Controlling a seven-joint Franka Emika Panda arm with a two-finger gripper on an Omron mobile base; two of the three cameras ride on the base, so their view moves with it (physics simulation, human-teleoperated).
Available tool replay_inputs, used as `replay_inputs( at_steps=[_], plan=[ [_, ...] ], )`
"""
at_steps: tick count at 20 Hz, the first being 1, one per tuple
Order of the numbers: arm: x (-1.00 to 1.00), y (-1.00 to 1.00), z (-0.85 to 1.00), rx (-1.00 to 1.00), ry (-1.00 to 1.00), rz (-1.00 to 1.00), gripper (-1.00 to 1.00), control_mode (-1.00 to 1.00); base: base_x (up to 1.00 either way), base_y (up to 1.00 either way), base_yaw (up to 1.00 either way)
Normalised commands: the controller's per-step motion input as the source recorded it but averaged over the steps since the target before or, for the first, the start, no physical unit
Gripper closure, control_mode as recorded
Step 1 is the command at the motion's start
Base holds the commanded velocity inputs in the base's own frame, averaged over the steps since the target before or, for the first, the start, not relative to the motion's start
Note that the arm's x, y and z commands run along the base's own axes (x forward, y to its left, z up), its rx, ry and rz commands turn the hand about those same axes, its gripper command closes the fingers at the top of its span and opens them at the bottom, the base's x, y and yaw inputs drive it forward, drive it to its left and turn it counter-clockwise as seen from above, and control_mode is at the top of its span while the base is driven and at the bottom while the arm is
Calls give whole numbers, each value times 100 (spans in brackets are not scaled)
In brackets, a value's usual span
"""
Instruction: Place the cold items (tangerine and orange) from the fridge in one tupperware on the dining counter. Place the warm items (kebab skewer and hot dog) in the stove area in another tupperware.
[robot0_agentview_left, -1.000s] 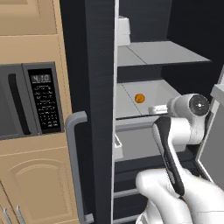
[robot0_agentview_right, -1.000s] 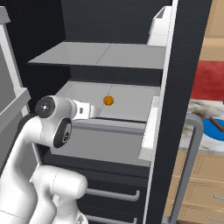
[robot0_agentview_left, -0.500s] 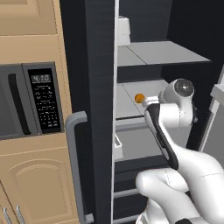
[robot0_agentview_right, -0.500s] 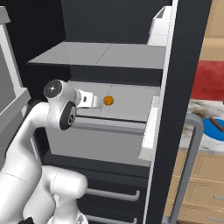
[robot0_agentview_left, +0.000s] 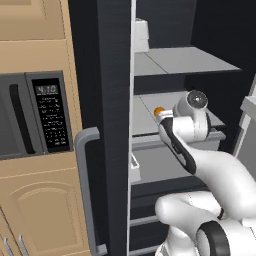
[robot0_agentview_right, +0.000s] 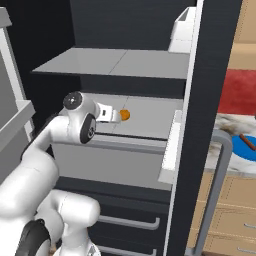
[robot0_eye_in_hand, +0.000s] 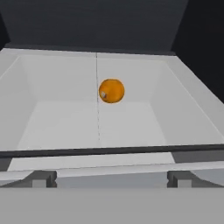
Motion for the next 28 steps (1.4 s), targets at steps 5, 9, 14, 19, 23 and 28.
replay_inputs(
  at_steps=[5,9,14,19,23,28],
  plan=[
    [61,-18,-15,3,-1,0,-100,-100,0,0,0],
    [60,-19,0,3,0,0,-100,-100,0,0,0],
    [58,-4,-14,2,0,0,-100,-100,0,0,0],
    [59,0,-39,0,2,0,-100,-100,0,0,0],
    [62,0,-36,0,0,0,-100,-100,0,0,0],
    [62,0,-29,0,0,0,-100,-100,0,0,0]
  ],
)
